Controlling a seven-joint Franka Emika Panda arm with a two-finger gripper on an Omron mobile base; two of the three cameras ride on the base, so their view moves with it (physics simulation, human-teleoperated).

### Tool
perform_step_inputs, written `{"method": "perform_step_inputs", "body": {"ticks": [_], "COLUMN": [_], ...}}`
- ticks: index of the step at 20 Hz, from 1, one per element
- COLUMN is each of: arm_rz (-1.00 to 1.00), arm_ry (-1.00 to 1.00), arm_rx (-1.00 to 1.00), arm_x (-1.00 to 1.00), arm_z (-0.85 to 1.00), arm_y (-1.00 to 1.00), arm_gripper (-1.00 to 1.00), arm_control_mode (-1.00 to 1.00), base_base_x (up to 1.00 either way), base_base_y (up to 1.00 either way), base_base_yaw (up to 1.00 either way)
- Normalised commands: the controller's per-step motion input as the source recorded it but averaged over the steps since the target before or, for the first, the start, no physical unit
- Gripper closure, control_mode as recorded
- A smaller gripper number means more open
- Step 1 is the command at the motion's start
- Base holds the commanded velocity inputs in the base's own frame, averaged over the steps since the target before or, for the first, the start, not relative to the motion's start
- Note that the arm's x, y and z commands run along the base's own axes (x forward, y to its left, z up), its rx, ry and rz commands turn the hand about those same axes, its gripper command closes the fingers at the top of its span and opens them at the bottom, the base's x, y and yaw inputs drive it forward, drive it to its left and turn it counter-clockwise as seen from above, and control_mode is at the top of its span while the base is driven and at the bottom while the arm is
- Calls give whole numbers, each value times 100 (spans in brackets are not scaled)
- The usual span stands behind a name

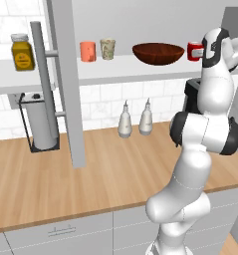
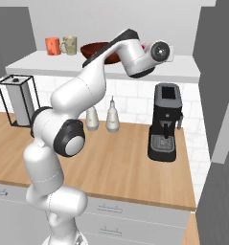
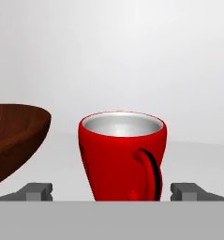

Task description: Gather all objects into one cabinet and sort the glasses and bowls to opposite sides.

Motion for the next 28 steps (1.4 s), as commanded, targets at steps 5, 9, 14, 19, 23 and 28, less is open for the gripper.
{"method": "perform_step_inputs", "body": {"ticks": [5, 9, 14, 19, 23, 28], "arm_rz": [0, 0, 0, 0, 0, 0], "arm_ry": [0, 0, 0, 0, 0, 0], "arm_rx": [0, 0, 0, 0, 0, 0], "arm_x": [0, 0, 2, 12, 7, 0], "arm_z": [0, 0, 0, 0, 0, 0], "arm_y": [3, 3, 4, 2, 0, 3], "arm_gripper": [-100, -100, -100, -100, -100, -100], "arm_control_mode": [-100, -100, -100, -100, -100, -100], "base_base_x": [0, 0, 0, 0, 0, 0], "base_base_y": [0, 0, 0, 0, 0, 0], "base_base_yaw": [0, 0, 0, 0, 0, 0]}}
